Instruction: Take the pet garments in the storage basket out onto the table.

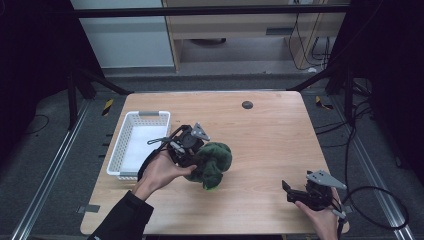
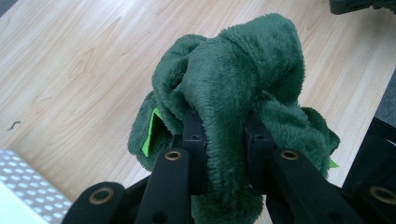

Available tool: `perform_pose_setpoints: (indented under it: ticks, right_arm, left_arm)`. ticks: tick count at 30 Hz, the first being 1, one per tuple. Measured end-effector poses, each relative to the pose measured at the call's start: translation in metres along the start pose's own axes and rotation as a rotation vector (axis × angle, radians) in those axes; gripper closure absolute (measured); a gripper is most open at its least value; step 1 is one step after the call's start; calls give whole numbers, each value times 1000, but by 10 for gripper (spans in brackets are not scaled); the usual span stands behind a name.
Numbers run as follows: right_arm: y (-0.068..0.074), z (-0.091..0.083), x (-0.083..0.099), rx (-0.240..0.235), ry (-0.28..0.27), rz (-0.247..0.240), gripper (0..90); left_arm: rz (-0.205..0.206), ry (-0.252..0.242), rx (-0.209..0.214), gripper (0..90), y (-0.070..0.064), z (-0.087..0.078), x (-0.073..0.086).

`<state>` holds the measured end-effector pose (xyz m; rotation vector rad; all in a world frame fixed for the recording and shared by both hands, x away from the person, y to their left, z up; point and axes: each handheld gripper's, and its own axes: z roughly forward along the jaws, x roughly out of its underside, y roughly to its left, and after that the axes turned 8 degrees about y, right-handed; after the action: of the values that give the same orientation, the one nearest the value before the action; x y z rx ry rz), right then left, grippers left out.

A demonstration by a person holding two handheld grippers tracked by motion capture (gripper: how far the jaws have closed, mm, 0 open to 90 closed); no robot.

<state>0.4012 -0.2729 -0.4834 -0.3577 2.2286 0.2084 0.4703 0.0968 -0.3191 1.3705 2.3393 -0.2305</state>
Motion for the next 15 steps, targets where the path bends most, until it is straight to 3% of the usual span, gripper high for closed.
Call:
perform_pose_setpoints:
  ticks: [15]
  right_arm:
    - [0, 0, 0, 2, -4, -4, 40]
  left_arm:
    - [27, 43, 38, 746, -10, 34, -11]
